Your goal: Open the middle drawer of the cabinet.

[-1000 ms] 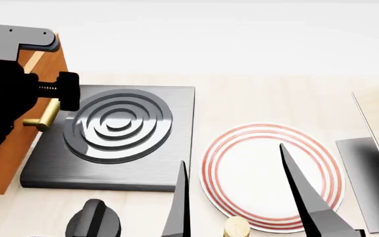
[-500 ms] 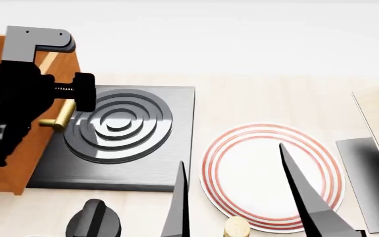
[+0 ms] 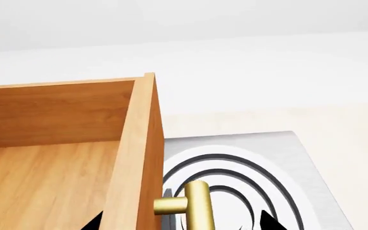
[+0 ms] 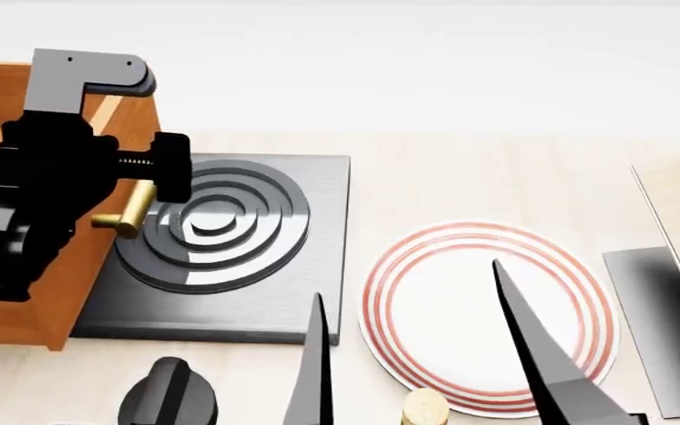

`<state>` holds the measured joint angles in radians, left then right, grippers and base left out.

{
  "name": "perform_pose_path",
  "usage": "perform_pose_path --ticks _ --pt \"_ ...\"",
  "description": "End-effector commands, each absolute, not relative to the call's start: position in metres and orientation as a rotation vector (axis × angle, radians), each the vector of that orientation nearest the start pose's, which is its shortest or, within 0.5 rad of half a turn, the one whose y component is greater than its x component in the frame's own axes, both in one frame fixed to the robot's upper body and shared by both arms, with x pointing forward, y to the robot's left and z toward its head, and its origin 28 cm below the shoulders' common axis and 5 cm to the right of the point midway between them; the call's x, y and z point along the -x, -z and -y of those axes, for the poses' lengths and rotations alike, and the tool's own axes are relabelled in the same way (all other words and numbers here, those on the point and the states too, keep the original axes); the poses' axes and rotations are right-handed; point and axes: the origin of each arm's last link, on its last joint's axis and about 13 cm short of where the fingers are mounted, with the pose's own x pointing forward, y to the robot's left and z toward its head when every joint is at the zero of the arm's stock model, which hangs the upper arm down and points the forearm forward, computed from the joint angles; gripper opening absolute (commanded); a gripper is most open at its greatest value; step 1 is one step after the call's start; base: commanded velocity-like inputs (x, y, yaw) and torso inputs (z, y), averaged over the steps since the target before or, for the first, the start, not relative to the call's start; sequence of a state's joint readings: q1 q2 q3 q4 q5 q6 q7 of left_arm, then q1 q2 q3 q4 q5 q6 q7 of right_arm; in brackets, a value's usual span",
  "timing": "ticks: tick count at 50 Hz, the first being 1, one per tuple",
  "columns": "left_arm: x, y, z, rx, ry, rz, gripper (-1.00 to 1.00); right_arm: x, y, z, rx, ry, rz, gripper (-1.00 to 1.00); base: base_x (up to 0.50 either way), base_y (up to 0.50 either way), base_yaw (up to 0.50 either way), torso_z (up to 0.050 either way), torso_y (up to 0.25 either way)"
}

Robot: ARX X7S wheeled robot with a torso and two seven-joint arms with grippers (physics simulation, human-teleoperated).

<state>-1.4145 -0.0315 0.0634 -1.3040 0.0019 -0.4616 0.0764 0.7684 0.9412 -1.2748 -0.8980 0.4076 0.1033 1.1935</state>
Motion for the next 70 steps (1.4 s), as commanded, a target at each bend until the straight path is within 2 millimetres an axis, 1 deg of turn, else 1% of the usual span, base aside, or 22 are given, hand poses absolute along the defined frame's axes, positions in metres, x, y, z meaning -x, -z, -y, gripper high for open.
perform_pose_path --ticks 1,11,17,20,25,32,43,47,49,52,57,59,63,64,67,70 --pt "-0.426 -0.197 -0.213 0.001 0.088 -0.363 1.00 -0.153 -0.173 0.078 0.141 -0.167 0.564 1.00 0.00 0.00 0.00 0.000 0.000" --pt "-0.426 -0.197 -0.210 0.008 0.106 -0.358 1.00 -0.153 -0.173 0.078 0.140 -0.168 0.565 1.00 0.00 0.00 0.00 0.000 0.000" --pt "-0.429 -0.198 -0.212 -0.003 0.089 -0.278 1.00 -0.154 -0.171 0.077 0.141 -0.173 0.560 1.00 0.00 0.00 0.00 0.000 0.000" --pt "-0.428 -0.199 -0.213 -0.005 0.049 -0.211 1.00 -0.153 -0.171 0.077 0.141 -0.177 0.558 1.00 0.00 0.00 0.00 0.000 0.000" --pt "-0.428 -0.198 -0.216 0.003 0.020 -0.172 1.00 -0.153 -0.170 0.076 0.141 -0.182 0.557 1.00 0.00 0.00 0.00 0.000 0.000" --pt "-0.416 -0.200 -0.216 -0.008 0.029 -0.052 1.00 -0.153 -0.170 0.075 0.142 -0.186 0.555 1.00 0.00 0.00 0.00 0.000 0.000" --pt "-0.404 -0.199 -0.217 -0.044 -0.029 0.071 1.00 -0.153 -0.170 0.075 0.143 -0.188 0.557 1.00 0.00 0.00 0.00 0.000 0.000" --pt "-0.394 -0.197 -0.217 -0.047 -0.030 0.164 1.00 -0.154 -0.170 0.075 0.143 -0.185 0.554 1.00 0.00 0.00 0.00 0.000 0.000" --pt "-0.392 -0.197 -0.218 -0.034 -0.034 0.166 1.00 -0.154 -0.170 0.075 0.143 -0.185 0.555 1.00 0.00 0.00 0.00 0.000 0.000" --pt "-0.385 -0.196 -0.220 -0.038 -0.032 0.229 1.00 -0.154 -0.169 0.075 0.144 -0.183 0.555 1.00 0.00 0.00 0.00 0.000 0.000" --pt "-0.367 -0.198 -0.222 -0.029 -0.028 0.313 1.00 -0.155 -0.168 0.074 0.144 -0.182 0.551 1.00 0.00 0.00 0.00 0.000 0.000" --pt "-0.359 -0.196 -0.222 -0.030 -0.017 0.328 1.00 -0.155 -0.168 0.074 0.144 -0.181 0.552 1.00 0.00 0.00 0.00 0.000 0.000" --pt "-0.352 -0.190 -0.220 -0.014 -0.015 0.324 1.00 -0.155 -0.168 0.074 0.144 -0.178 0.552 1.00 0.00 0.00 0.00 0.000 0.000" --pt "-0.347 -0.188 -0.220 0.001 -0.013 0.330 1.00 -0.155 -0.168 0.074 0.144 -0.176 0.552 1.00 0.00 0.00 0.00 0.000 0.000" --pt "-0.342 -0.186 -0.219 -0.005 -0.010 0.354 1.00 -0.154 -0.169 0.075 0.142 -0.173 0.554 1.00 0.00 0.00 0.00 0.000 0.000" --pt "-0.331 -0.187 -0.217 0.031 0.003 0.378 1.00 -0.155 -0.169 0.075 0.141 -0.173 0.555 1.00 0.00 0.00 0.00 0.000 0.000"
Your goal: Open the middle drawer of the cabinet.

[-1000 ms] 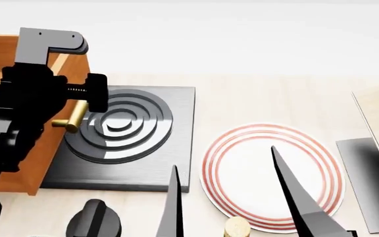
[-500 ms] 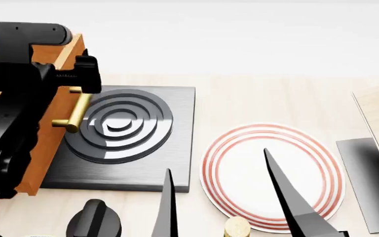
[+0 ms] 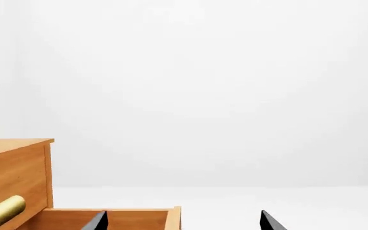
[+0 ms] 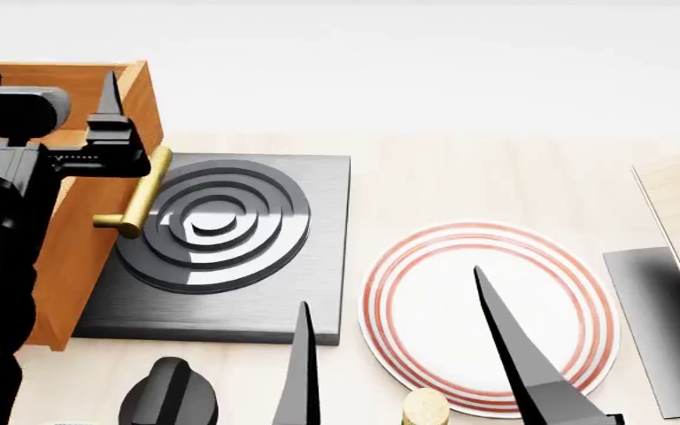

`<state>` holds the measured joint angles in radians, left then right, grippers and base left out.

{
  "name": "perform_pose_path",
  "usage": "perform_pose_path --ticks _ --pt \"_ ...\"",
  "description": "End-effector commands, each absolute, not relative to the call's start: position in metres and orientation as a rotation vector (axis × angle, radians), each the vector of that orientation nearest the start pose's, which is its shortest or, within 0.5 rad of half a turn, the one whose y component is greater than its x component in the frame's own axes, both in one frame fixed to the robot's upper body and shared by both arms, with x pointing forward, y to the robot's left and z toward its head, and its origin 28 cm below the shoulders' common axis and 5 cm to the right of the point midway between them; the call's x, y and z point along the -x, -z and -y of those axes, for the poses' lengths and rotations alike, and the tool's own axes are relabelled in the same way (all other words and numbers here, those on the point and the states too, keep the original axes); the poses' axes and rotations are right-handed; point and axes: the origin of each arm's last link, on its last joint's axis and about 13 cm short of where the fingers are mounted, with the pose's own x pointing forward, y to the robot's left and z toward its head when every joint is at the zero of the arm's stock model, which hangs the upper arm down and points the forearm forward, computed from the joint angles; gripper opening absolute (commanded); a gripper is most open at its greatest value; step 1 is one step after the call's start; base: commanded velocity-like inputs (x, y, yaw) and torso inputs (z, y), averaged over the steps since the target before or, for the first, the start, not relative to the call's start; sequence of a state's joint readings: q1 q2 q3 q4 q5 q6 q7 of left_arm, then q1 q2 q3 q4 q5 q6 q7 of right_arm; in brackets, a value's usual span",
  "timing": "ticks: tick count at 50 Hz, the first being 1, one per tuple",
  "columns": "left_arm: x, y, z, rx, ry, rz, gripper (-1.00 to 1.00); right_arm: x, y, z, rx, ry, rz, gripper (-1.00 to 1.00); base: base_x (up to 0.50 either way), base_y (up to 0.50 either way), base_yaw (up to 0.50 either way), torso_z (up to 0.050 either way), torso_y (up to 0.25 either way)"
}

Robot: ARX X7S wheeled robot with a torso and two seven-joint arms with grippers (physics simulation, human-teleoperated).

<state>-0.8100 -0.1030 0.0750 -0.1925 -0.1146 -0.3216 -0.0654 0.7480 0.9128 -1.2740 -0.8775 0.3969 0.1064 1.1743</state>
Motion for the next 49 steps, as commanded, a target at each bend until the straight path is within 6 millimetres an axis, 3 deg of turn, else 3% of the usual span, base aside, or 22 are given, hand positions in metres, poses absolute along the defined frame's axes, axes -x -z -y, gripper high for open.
perform_pose_path --ticks 1,16,40,49 --pt "-0.328 -0.186 -0.216 0.015 0.006 0.410 1.00 -0.155 -0.168 0.075 0.141 -0.173 0.553 1.00 0.00 0.00 0.00 0.000 0.000" --pt "-0.297 -0.173 -0.223 0.026 -0.016 0.541 1.00 -0.154 -0.172 0.079 0.146 -0.151 0.567 1.00 0.00 0.00 0.00 0.000 0.000" --pt "-0.261 -0.147 -0.239 0.077 -0.079 0.560 1.00 -0.155 -0.178 0.086 0.171 -0.100 0.591 1.00 0.00 0.00 0.00 0.000 0.000" --pt "-0.240 -0.150 -0.245 0.089 -0.083 0.587 1.00 -0.147 -0.191 0.089 0.172 -0.080 0.640 1.00 0.00 0.00 0.00 0.000 0.000"
